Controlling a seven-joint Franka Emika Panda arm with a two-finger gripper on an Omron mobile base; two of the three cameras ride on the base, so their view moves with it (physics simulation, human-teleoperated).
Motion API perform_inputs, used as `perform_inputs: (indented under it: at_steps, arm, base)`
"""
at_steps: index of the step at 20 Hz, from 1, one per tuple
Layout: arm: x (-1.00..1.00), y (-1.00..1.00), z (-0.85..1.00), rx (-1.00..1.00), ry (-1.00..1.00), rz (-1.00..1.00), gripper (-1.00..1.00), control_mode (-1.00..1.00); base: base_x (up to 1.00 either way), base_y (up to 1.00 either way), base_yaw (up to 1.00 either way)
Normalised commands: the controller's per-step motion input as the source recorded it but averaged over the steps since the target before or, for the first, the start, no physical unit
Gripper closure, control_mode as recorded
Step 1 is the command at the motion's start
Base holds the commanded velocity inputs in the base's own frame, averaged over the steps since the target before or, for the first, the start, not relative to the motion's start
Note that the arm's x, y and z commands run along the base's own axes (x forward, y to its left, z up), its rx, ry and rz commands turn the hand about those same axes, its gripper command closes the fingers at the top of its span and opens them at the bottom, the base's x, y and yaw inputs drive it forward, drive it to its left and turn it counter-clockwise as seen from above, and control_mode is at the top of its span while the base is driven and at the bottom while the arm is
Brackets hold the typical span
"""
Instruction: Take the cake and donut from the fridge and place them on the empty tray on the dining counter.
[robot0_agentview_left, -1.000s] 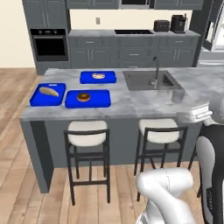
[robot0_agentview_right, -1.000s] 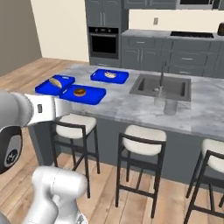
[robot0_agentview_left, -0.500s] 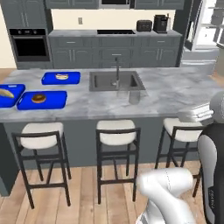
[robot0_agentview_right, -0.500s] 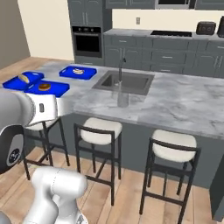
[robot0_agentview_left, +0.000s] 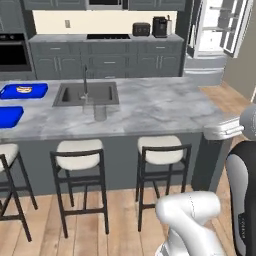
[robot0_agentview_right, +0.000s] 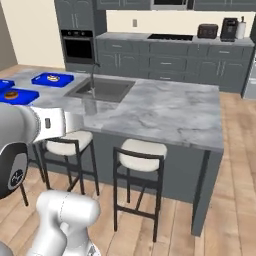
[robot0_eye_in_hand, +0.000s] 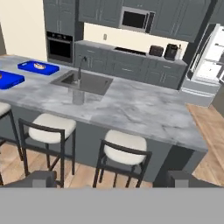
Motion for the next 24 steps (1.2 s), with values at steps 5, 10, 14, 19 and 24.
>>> perform_inputs:
  at_steps: [5, 10, 14, 19, 24]
  arm:
    - [0.0, 0.0, 0.0, 0.0, 0.0, 0.0, -1.0, 1.0]
    - [0.0, 0.0, 0.0, 0.0, 0.0, 0.0, -1.0, 1.0]
    - [0.0, 0.0, 0.0, 0.0, 0.0, 0.0, -1.0, 1.0]
    - [0.0, 0.0, 0.0, 0.0, 0.0, 0.0, -1.0, 1.0]
    - [0.0, 0.0, 0.0, 0.0, 0.0, 0.0, -1.0, 1.0]
  base:
    - [-0.21, -1.0, -0.07]
    - [-0.17, -1.0, -0.08]
    - [-0.19, -1.0, -0.12]
    - [-0.02, -1.0, -0.09]
    - [0.0, -1.0, -0.06]
